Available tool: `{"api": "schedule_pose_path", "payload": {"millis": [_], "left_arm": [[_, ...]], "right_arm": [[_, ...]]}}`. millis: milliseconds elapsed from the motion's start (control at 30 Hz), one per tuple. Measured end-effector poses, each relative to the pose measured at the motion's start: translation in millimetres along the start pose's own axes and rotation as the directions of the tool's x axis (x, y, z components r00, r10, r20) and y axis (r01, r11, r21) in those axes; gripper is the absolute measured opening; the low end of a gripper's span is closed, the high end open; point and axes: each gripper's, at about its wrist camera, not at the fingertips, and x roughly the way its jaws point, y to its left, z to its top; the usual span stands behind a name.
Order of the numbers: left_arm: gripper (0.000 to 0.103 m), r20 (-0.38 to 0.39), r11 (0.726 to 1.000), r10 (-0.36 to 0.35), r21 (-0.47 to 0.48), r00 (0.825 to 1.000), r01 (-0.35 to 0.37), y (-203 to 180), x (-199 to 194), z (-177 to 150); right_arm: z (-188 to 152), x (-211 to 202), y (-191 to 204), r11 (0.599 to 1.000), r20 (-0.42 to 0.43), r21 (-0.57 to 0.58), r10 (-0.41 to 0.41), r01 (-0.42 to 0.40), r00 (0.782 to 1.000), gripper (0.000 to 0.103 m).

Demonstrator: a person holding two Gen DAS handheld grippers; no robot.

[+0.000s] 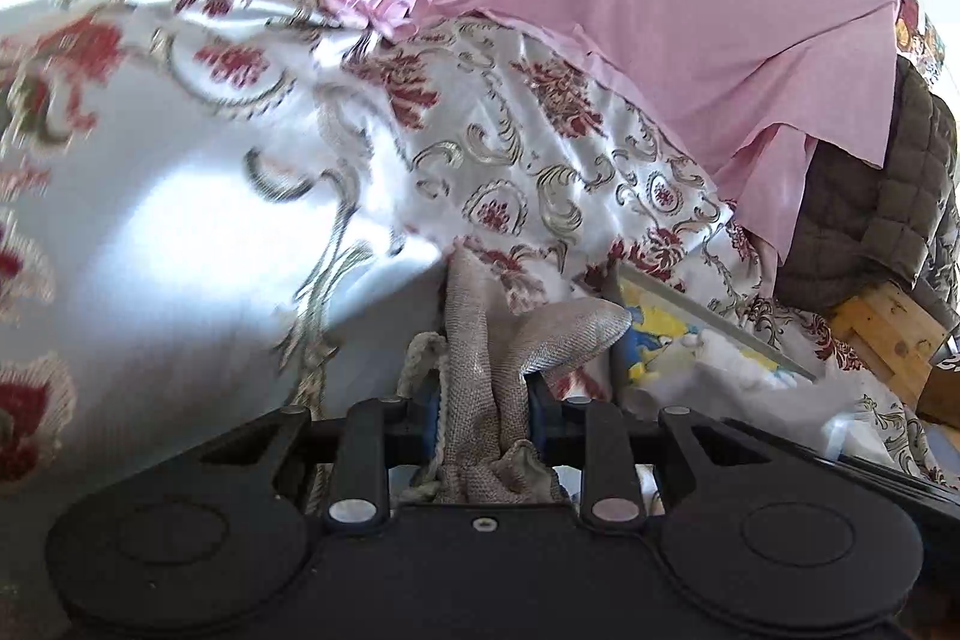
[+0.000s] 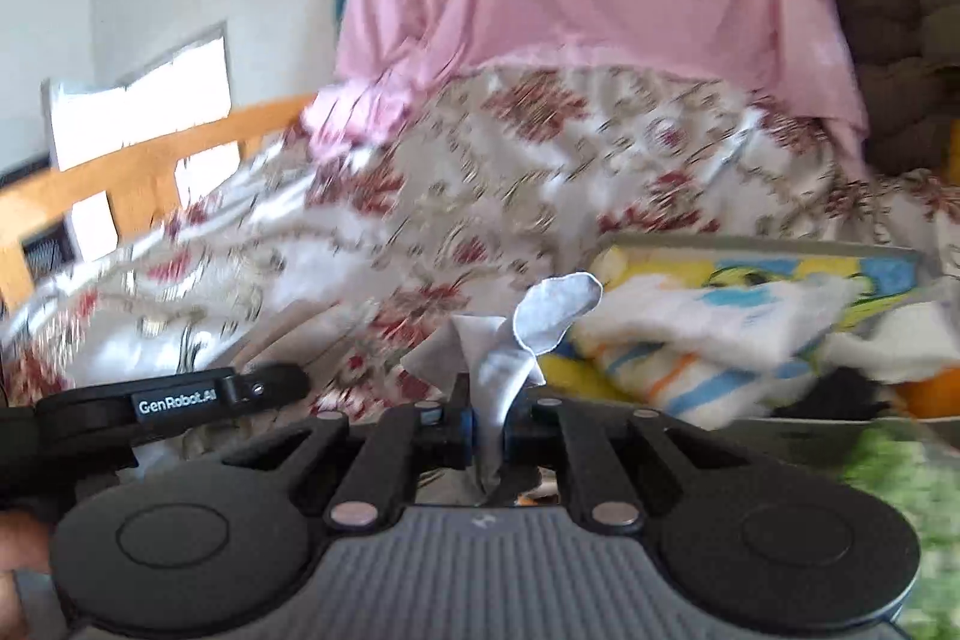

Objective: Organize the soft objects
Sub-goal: 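Carry the grey cloth with the right tool while the left tool carries the pouch to the tray, then open the right tool over the tray while the left tool releases the pouch into it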

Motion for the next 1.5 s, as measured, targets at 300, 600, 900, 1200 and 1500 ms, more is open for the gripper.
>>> {"api": "schedule_pose_path", "payload": {"millis": [300,600,900,1200,1500], "left_arm": [[0.029,0.037,0.997,-0.009,0.072,0.999,0.007,-56.1,-2.5,18.6],[0.029,0.023,0.961,-0.104,0.259,0.994,0.095,-167.7,46.4,31.7],[0.029,-0.066,0.931,-0.106,0.343,0.992,0.122,-240.2,118.5,25.7],[0.029,-0.166,0.93,0.012,0.365,0.986,0.05,-247.9,152.5,10.7],[0.03,-0.198,0.907,0.028,0.418,0.98,0.059,-250.3,155.3,2.3]], "right_arm": [[24.9,-29.1,-83.0,0.979,0.178,0.201,-0.063,0.026,0.982,0.009],[39.7,-19.8,-189.6,0.918,0.212,0.395,-0.136,0.043,0.968,0.01],[26.4,17.2,-231.8,0.87,0.066,0.488,-0.121,0.074,0.99,0.01],[22.8,26.4,-236.1,0.856,0.014,0.511,-0.097,0.076,0.995,0.014],[22.5,29.7,-234.8,0.858,-0.018,0.504,-0.104,0.1,0.994,0.016]]}}
